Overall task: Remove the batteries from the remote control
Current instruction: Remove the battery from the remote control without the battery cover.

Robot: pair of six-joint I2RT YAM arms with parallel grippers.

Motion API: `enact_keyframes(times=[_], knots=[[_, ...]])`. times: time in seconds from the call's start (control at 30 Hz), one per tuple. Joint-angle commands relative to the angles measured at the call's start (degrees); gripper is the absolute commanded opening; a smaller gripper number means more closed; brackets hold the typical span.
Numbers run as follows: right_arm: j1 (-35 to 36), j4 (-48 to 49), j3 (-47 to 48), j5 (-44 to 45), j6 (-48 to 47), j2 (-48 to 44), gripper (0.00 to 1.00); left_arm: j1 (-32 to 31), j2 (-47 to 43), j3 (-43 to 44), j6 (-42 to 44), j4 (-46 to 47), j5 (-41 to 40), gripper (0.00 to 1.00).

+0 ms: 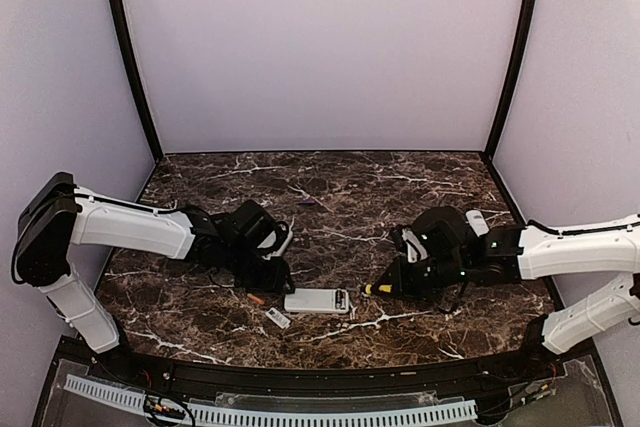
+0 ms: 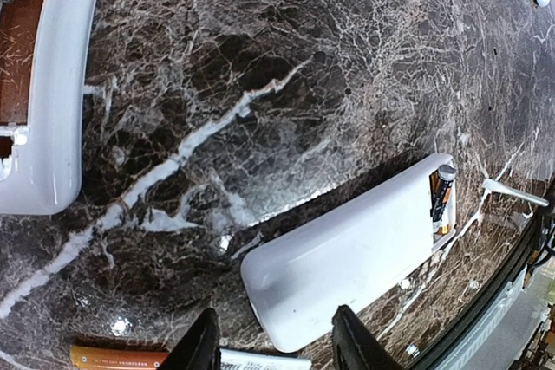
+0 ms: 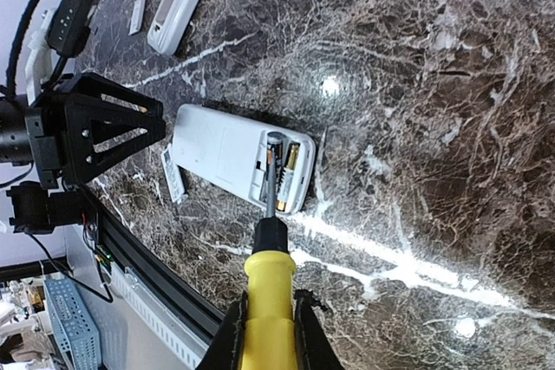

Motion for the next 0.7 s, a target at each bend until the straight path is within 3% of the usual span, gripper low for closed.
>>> enact_keyframes(times=[0.0, 0.67], knots=[[1.8, 0.1, 1.5, -1.7, -0.5, 2.6, 0.0, -0.2, 0.1, -0.4, -0.2, 0.3, 1.6, 0.43], [4.0, -8.0, 6.9, 3.4, 1.8, 7.8, 0.0, -0.2, 0.8, -2.4, -1.2, 2.2, 3.4, 0.34]])
